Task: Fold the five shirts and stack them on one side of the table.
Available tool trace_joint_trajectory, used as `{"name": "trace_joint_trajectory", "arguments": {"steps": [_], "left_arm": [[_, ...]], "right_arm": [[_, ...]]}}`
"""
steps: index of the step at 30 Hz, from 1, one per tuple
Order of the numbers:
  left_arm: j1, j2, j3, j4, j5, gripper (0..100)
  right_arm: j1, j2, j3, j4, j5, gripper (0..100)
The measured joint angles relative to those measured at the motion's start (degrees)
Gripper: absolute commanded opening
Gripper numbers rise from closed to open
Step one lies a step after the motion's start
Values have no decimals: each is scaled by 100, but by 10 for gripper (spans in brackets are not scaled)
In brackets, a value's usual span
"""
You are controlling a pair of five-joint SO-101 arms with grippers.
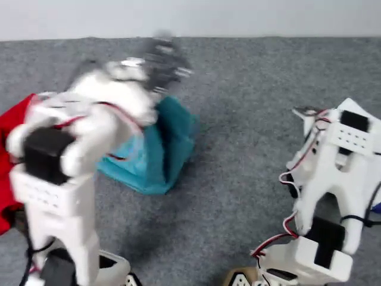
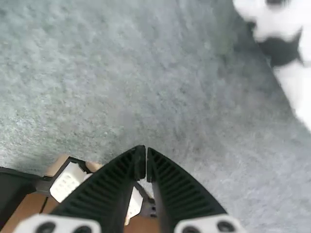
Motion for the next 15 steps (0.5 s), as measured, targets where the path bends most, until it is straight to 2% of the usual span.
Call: {"name": "trace_joint_trajectory", "arguments": {"steps": [8,12,15], "left_arm": [[-2347,-800,1644,-18,-580,13],[-3446,-1204,2655,-378,-738,13],[-4000,-1495,3473,-686,-774,13]], "right_arm": [[-1635,0,-431,-53,0,10],[-2418,0,-703,-325,9,14],[-2998,0,-756,-686,0,15]]}}
